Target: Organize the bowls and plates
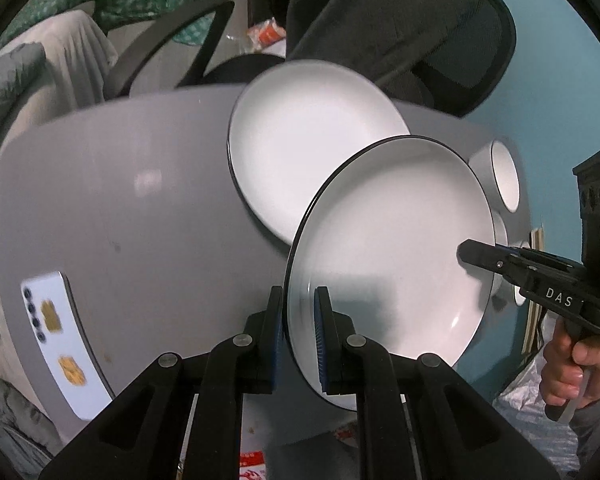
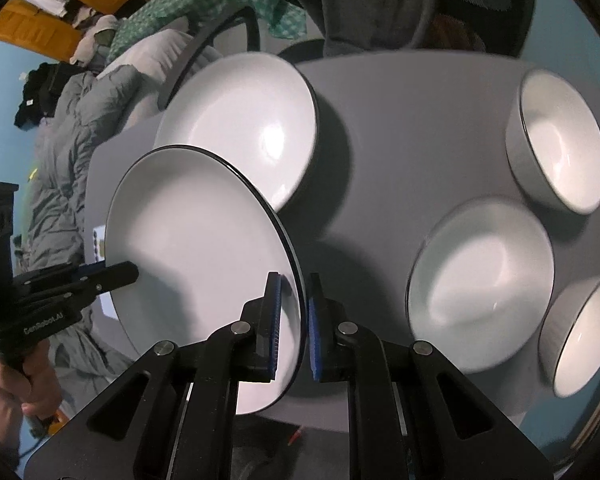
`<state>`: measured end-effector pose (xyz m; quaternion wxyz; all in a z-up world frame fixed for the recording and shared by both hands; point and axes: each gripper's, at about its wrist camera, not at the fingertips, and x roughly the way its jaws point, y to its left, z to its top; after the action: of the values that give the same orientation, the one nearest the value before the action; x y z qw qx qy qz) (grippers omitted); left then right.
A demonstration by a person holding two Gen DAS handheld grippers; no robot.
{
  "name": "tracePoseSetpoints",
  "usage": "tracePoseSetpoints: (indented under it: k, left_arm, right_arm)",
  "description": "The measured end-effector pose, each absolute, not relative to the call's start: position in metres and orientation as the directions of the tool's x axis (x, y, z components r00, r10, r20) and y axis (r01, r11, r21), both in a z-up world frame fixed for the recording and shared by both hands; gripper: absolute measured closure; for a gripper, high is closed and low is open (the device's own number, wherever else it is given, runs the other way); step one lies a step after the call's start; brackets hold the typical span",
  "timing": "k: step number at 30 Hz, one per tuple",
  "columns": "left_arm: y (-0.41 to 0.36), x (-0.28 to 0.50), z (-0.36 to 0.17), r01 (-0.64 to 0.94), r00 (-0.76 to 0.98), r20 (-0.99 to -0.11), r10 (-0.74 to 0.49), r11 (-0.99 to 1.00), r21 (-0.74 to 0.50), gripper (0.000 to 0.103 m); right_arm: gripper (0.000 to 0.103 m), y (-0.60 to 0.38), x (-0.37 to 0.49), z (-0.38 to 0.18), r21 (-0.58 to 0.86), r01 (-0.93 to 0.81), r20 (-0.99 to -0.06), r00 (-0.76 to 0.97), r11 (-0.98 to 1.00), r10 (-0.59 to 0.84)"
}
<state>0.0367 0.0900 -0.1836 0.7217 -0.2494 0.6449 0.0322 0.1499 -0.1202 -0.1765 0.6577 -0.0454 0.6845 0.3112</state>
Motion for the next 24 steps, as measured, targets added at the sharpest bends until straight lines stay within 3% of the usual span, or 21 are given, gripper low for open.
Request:
tracePoseSetpoints:
  k: [24]
  left_arm:
    - [0.141, 0.117, -0.217, -0.427, 0.097, -0.978, -0.184, 0.880, -0.208, 0.091]
  right_arm:
    - [0.090, -0.057, 0.228, -0.204, 0.369, -0.478, -0.929, -0.162, 0.797, 0.333]
